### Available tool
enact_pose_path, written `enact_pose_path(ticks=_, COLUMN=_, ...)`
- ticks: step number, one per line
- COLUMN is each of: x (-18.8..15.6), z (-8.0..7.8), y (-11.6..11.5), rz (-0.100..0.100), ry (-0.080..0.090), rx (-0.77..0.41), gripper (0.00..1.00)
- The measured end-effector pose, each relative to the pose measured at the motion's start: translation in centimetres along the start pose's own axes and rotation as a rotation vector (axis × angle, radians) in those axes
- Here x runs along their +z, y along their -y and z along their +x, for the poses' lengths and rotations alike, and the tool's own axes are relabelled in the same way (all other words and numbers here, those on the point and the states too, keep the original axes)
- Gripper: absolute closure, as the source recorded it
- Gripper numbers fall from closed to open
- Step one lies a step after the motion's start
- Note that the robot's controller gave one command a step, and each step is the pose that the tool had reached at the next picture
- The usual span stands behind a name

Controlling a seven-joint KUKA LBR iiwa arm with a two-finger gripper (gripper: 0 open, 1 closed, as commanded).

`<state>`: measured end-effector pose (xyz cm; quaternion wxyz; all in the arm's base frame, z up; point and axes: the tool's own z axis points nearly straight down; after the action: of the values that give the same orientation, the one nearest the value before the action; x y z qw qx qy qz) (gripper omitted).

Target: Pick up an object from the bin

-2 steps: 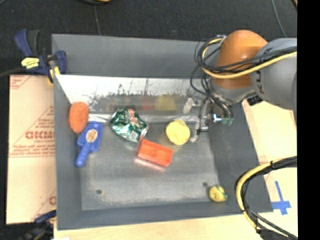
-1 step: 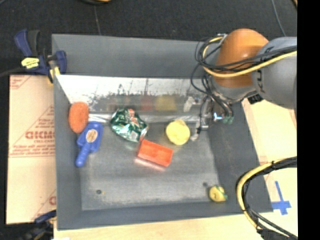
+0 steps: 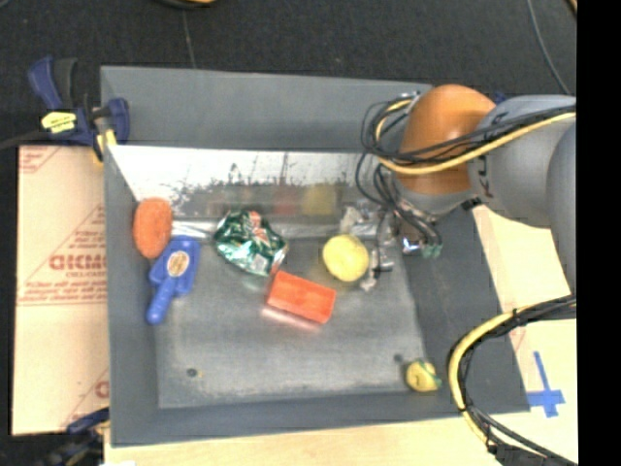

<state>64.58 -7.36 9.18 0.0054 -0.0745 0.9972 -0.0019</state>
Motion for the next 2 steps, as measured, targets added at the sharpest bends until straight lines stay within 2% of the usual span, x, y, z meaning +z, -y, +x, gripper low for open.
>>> enact_pose_path(ticks=1, x=2.08, z=2.52, y=-1.38, rz=0.000, ry=-0.002, rx=0.390, gripper=1.00)
enact_pose_path(ticks=2, x=2.07, z=2.52, y=-1.37, rz=0.001, ry=-0.002, rx=0.389, gripper=1.00)
